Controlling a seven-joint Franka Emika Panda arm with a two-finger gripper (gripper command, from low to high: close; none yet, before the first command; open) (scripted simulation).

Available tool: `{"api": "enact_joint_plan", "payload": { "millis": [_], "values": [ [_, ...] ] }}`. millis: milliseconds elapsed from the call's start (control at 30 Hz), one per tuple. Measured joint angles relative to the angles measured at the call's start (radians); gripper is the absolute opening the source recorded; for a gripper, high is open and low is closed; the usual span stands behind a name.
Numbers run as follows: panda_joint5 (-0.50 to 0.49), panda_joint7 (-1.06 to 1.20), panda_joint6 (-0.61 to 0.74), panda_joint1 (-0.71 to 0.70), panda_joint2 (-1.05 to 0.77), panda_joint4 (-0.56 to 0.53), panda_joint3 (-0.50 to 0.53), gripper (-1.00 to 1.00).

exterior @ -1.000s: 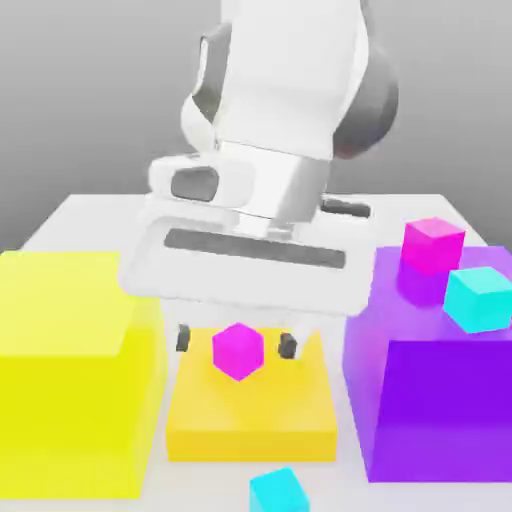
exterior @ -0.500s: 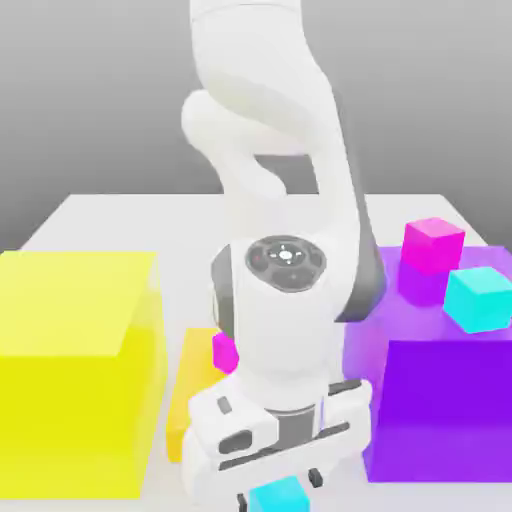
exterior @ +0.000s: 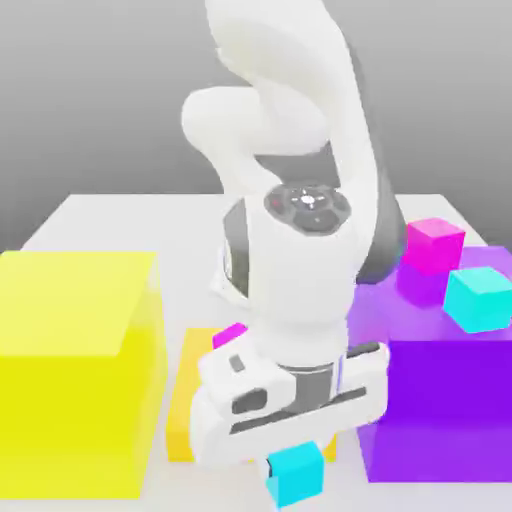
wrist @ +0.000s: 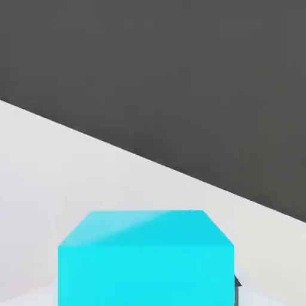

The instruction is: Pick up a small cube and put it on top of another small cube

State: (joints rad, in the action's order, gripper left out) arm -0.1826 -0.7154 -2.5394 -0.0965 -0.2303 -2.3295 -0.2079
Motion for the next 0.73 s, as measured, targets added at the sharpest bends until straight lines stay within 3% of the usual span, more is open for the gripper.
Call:
{"api": "enact_joint_plan", "payload": {
  "millis": [200,467,600,633,733],
  "values": [
    [0.061,-0.193,0.224,0.098,0.167,0.058,-0.059,-1.0],
    [0.265,-0.348,0.499,0.228,0.433,0.103,-0.13,-1.0],
    [0.271,-0.364,0.419,0.241,0.429,0.022,-0.155,-1.0],
    [0.269,-0.367,0.382,0.241,0.415,-0.002,-0.159,1.0],
    [0.269,-0.367,0.382,0.241,0.415,-0.002,-0.159,1.0]
  ]
}}
